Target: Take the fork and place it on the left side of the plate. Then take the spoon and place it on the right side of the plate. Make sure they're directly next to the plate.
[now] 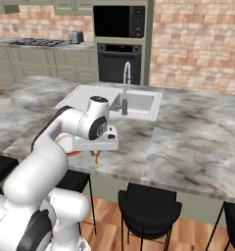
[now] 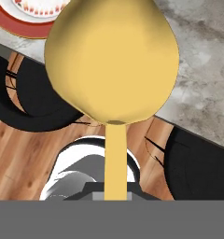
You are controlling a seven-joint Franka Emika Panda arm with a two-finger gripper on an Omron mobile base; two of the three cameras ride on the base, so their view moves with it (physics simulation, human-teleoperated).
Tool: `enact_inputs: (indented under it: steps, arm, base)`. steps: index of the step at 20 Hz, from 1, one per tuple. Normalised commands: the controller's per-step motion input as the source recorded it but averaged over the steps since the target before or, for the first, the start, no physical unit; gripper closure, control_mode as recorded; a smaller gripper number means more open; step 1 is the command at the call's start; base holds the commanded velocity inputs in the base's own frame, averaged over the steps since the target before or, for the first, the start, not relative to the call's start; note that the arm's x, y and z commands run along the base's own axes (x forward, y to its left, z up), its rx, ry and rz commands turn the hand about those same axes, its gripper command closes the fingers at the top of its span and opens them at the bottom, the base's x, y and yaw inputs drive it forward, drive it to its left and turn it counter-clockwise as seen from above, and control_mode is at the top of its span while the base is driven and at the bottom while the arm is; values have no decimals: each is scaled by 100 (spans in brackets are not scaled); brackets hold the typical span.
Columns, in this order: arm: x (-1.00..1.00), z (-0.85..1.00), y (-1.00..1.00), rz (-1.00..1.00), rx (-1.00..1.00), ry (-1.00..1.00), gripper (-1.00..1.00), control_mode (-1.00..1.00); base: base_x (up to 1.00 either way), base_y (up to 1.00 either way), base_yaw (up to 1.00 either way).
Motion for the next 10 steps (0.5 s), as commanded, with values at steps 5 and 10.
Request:
enact_inputs:
  steps: [5, 10]
  arm:
    - [0, 0, 0, 0, 0, 0, 100, -100]
    - [-3, -3, 0, 0, -1, -3, 100, -100]
  base:
    - [0, 0, 0]
    - [0, 0, 0]
